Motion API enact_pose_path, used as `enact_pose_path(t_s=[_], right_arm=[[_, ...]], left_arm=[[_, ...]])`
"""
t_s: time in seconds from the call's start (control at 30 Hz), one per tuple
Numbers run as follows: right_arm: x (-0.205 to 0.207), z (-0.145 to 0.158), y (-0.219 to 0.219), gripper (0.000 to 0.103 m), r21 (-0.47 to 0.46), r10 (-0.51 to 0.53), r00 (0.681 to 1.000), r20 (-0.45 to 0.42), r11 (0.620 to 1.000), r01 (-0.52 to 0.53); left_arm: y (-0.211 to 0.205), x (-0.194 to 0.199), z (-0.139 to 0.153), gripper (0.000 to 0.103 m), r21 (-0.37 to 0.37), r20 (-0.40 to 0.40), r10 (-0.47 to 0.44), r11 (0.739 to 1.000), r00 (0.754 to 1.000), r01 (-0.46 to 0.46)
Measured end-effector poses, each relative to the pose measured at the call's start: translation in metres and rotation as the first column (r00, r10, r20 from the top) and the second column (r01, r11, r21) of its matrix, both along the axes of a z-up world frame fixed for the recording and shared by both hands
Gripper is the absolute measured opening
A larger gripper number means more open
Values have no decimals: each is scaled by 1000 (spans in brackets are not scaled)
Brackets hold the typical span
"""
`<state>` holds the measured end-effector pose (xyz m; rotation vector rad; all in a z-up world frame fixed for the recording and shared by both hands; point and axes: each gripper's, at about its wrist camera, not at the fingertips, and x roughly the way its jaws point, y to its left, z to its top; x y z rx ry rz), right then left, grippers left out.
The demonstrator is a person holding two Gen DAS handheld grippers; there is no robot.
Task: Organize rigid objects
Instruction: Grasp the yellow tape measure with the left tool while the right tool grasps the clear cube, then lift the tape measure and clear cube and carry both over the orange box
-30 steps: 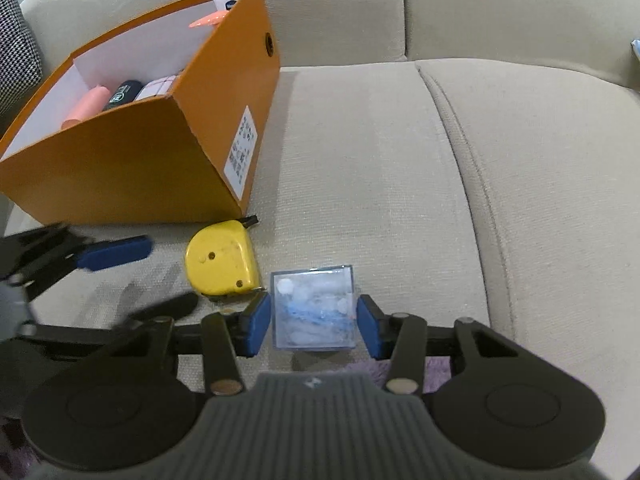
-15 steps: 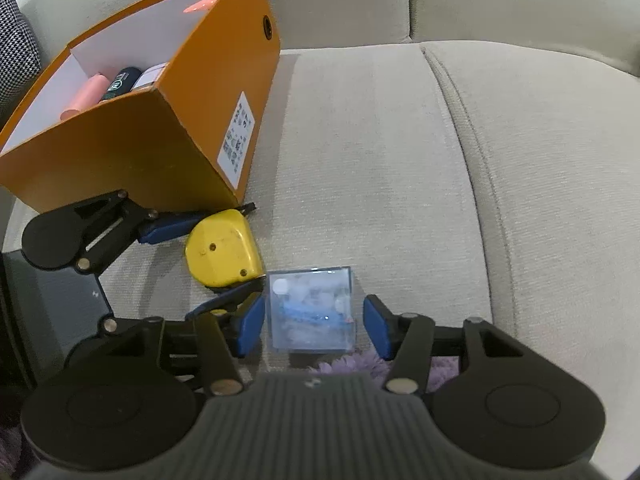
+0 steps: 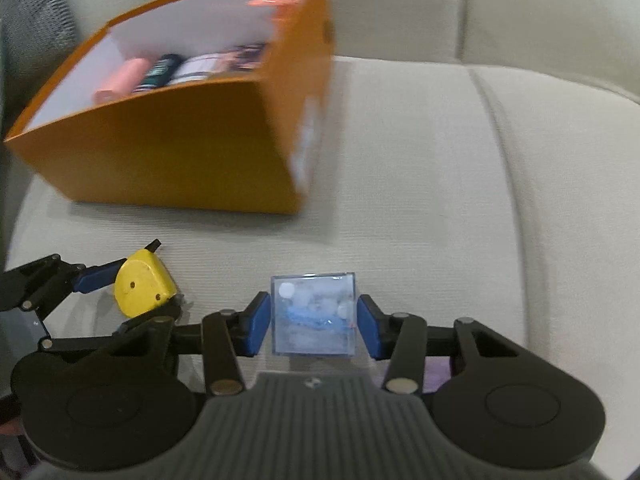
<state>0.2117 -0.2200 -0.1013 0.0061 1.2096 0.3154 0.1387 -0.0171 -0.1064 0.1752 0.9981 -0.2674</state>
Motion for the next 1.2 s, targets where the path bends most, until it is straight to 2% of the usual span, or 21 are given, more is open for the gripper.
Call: enact_pose_path(t_s=[0.13,0.27,0.33,0.53,0.67,0.83,1.0,1.2], right_arm=[[-6,9,37,48,10,79,997,6,997,-79],[-6,27,62,48,-11,133,990,41,991,-132],[-5,38,71,48,-13,150,987,60,989,-150],[-1,79,84,48,25,192,975,113,980,-196],[8,116,92,48,65,209,962,177,973,-223],[33,149,96,48,62,168,947,275,980,-192],[63,142,104,48,40,138,955,263,987,-154],[88,110,116,48,30,133,971,198,989,-142]], left_arm=[[37,-4,23,65,-101,31,110,989,993,-106],[65,-15,52,65,-168,89,169,974,982,-153],[64,-18,63,65,-196,113,190,967,975,-166],[80,-21,97,65,-252,207,205,956,957,-151],[85,-8,125,65,-276,278,206,953,938,-128],[87,22,134,65,-291,327,209,950,921,-112],[92,45,135,65,-306,350,195,948,916,-85],[94,63,130,65,-301,351,195,950,916,-86]])
